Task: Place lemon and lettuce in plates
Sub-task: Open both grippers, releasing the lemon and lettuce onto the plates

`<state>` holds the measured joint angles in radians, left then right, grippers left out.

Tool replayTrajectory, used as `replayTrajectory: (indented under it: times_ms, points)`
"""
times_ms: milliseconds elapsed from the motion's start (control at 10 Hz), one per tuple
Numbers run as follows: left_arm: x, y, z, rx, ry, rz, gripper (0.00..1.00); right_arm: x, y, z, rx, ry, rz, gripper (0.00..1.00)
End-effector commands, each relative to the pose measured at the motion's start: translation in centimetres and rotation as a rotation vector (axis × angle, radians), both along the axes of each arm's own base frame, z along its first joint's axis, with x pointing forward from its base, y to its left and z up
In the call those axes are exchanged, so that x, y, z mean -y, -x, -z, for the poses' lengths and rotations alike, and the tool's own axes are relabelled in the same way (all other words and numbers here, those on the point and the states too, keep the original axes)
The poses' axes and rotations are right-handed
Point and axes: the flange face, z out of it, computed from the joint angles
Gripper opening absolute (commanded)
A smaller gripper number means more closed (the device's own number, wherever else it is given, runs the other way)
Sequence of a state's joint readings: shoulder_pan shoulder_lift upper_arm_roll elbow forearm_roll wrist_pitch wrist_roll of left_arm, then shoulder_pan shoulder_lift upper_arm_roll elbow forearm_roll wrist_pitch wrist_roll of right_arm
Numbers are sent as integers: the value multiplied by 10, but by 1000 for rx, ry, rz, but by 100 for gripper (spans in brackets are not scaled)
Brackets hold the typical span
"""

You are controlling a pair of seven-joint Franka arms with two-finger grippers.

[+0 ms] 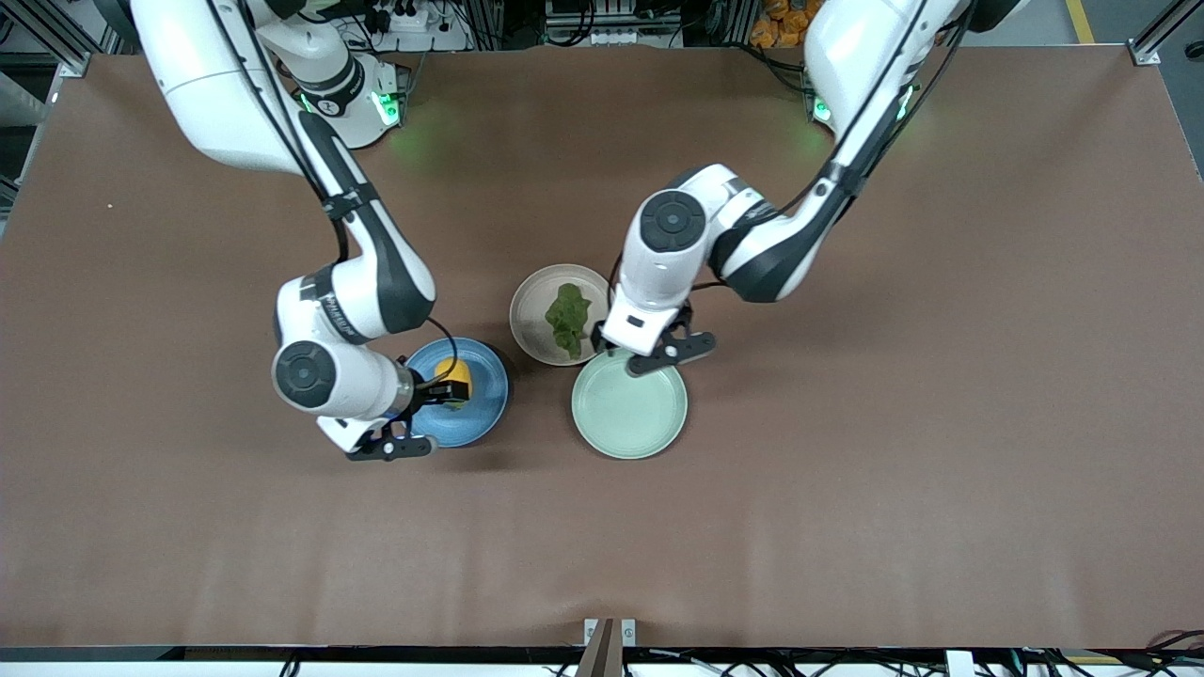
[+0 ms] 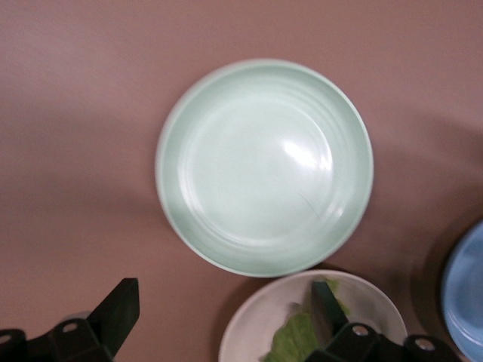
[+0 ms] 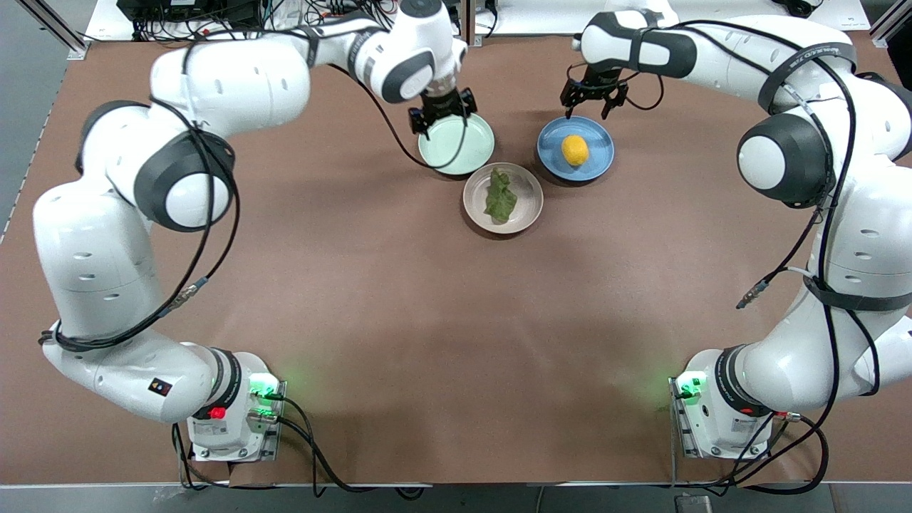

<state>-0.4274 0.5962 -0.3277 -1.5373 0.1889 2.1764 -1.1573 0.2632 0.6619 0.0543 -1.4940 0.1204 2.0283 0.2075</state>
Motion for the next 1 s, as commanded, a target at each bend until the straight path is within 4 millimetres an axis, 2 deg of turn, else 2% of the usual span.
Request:
replayTrajectory:
  times_ms: [0,299,597,697,796,896]
  points:
    - [-49,-6,-11,6,-56,-8,100,16,-9,-11,-2,-29,9,100]
    - [-127,-34,-17,5,-85,7,100,71,-19,-22,-7,-44,-60,100]
    - [-187,-61,-37,21,-94,29,100,123,-24,-34,-14,6,-20,100]
    - [-204,-66,-40,7,-107,56,100,135,-25,-43,3,43,-28,100]
    - [-215,-68,-44,1,-114,74,100,141,-26,-51,20,92,-50,100]
    - [-223,-67,-43,-19,-126,92,100,156,-27,-59,35,129,-54,100]
